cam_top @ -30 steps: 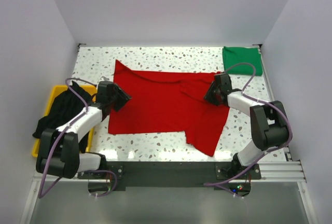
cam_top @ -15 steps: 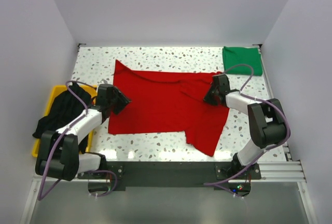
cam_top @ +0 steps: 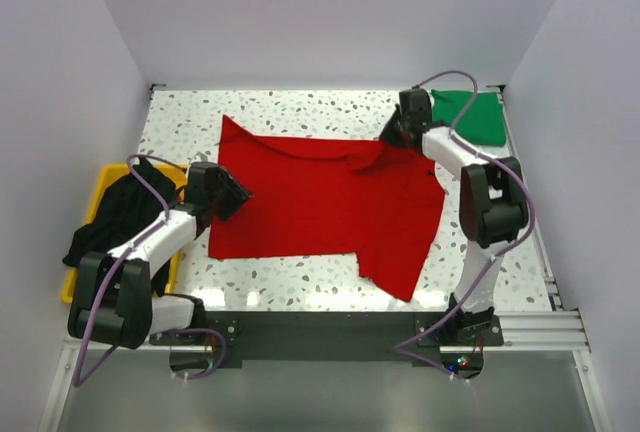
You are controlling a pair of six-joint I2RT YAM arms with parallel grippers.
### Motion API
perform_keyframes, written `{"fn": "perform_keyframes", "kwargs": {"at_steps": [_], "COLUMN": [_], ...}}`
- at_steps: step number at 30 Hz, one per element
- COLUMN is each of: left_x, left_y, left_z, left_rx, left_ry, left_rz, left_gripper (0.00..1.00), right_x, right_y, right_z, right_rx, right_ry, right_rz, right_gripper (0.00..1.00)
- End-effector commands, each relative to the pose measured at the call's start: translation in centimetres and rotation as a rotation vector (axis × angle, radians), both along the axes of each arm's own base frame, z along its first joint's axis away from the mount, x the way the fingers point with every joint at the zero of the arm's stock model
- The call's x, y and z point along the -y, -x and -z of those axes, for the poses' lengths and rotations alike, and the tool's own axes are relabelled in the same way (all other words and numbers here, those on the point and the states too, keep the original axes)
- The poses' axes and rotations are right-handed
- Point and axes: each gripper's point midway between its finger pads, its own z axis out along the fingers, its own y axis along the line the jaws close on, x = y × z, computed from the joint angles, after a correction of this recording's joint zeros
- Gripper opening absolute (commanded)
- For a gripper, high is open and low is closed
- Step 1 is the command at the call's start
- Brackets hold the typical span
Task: Fold and stack the t-shirts
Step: Flatten the tshirt out
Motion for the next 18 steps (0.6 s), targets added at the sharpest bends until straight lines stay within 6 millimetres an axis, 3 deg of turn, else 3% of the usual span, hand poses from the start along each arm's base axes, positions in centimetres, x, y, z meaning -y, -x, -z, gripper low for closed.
{"fn": "perform_keyframes", "kwargs": {"at_steps": [1,4,8,9,13,18], "left_x": [0.1,0.3,0.1,0.1,0.0,-0.3], "left_y": [-0.8,-1.0,-1.0,-0.9,-0.9,-0.8], "left_z": [-1.1,-1.1,-0.6,-0.6,-0.4,0.4], "left_rx": [0.027,0.020,-0.006,-0.010,-0.024,-0.061], "left_ry": [-0.023,-0.025,-0.045,-0.047,-0.063,-0.085], "left_rz": [0.028,0.038,0.049,0.052,0.058,0.061], "left_gripper": [0.57,0.57,0.57,0.57,0.57,0.57], "right_x": [0.8,0.4,0.0,0.0,0.6,1.4], "right_y": [-5.7,-11.0,-16.0,-17.1,-18.6,-20.4], "right_z": [-2.1,-3.6,-3.4,-4.6,-3.7,-4.5], "right_rx": [0.073,0.186,0.263,0.303,0.347,0.425], "right_ry": [-0.001,-0.038,-0.054,-0.073,-0.109,-0.126], "right_rz": [0.023,0.025,0.022,0.027,0.060,0.076], "right_gripper": [0.00,0.00,0.00,0.00,0.00,0.01]}}
